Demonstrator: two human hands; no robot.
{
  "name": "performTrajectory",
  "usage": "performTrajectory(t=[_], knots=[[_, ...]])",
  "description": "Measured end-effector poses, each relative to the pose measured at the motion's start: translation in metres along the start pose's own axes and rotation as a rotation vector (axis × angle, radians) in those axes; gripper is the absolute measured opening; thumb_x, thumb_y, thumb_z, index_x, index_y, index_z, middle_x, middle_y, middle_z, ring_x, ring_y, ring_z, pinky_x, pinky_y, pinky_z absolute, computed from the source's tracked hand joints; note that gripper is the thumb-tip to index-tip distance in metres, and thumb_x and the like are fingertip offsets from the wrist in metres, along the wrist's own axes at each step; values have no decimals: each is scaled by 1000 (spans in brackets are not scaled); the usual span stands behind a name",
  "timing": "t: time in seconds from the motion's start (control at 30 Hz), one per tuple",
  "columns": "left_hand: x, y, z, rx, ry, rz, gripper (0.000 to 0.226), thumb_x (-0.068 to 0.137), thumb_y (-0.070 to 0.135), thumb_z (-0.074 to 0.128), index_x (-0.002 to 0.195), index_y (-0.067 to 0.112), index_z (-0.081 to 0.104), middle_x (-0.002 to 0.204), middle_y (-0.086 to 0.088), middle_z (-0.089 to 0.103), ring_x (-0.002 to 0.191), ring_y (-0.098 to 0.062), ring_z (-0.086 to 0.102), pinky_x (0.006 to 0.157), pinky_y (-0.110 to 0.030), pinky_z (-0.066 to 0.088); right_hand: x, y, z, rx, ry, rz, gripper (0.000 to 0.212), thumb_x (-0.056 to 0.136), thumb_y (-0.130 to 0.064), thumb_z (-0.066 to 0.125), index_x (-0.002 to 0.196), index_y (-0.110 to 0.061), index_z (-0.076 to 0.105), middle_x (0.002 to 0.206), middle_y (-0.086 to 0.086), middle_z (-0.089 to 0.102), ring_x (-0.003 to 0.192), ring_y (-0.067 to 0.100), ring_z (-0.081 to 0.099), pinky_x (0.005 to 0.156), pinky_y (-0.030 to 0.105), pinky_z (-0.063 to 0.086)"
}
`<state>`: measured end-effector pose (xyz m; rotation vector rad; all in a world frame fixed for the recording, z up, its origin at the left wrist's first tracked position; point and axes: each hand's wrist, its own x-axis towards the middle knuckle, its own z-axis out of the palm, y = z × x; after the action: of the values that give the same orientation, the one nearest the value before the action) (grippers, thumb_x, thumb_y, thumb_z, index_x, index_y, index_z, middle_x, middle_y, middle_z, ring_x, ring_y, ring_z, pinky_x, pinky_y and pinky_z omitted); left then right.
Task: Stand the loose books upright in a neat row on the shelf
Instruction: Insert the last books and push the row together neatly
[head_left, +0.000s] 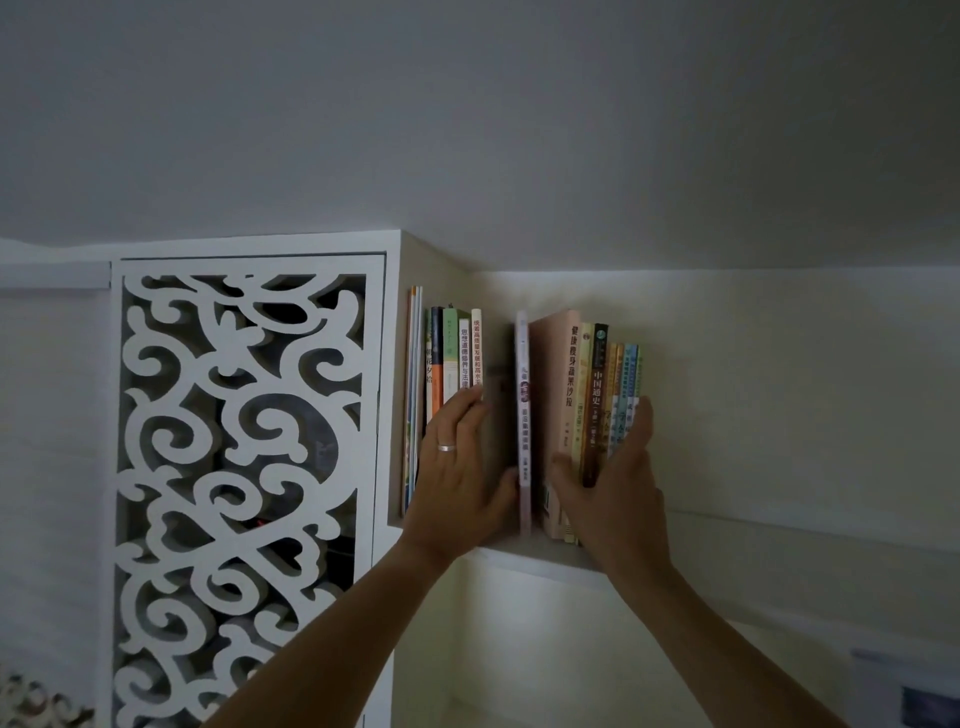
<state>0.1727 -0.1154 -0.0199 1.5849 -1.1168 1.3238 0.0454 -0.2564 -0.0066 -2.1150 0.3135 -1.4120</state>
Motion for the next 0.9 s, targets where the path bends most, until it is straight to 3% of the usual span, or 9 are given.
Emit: performTrajectory(t=[0.07,0.2,0.33,0.43,0.53,0.63,0.7,0.83,0.9], knots=[[1,0,1,35,13,1,84,86,53,73,150,14,35,160,-2,28,152,-7,17,123,-42,29,-2,-1,1,-21,-28,-17,109,87,-59,65,155,-39,-18,141,7,50,100,25,68,80,39,59],[2,1,1,41,45,24,83,87,59,68,149,13,37,159,-3,30,152,-4,16,123,-42,30,-4,-7,0,-54,-64,-14,118,77,-79,57,153,-39,-24,146,12,44,111,32,65,86,46,59],[2,5,-1,11,31,74,73,88,45,73,146,11,42,159,-5,36,153,-17,28,125,-45,29,-4,-12,2,-78,-89,24,138,63,-82,70,154,-39,-25,146,12,41,120,35,60,90,50,56],[2,5,-4,-60,10,92,56,95,35,57,143,9,45,159,-7,41,152,-24,32,123,-53,29,-4,-12,6,-102,-67,29,135,68,-77,73,154,-38,-25,140,12,44,113,35,62,86,48,58],[-2,3,-4,-100,32,45,43,106,32,38,143,12,42,159,-14,38,152,-26,31,124,-51,30,-5,-12,8,-107,-36,23,132,73,-74,71,156,-34,-24,138,13,44,109,34,62,81,42,55],[-5,0,-2,-112,15,-16,52,97,17,58,145,14,37,160,-13,28,153,-25,28,121,-52,36,-6,-11,7,-83,-32,20,131,74,-73,72,155,-35,-23,140,13,44,111,35,63,82,43,55],[-4,-2,-1,-80,6,-37,66,92,22,72,146,15,35,160,-8,26,152,-21,28,120,-50,39,-5,-11,6,-77,-38,23,128,75,-72,71,155,-37,-23,142,13,43,113,35,62,85,46,56],[-1,1,0,-29,12,-44,73,88,37,74,147,15,36,160,-5,25,149,-24,32,116,-52,42,-5,-10,5,-35,-41,21,109,80,-82,49,152,-45,-25,144,14,43,110,36,65,86,52,59],[-2,0,0,10,-11,-51,68,90,43,72,147,16,45,162,-8,25,151,-21,27,119,-50,39,-4,-11,3,-18,-55,32,119,72,-86,52,152,-44,-25,147,14,40,116,37,62,89,54,58]])
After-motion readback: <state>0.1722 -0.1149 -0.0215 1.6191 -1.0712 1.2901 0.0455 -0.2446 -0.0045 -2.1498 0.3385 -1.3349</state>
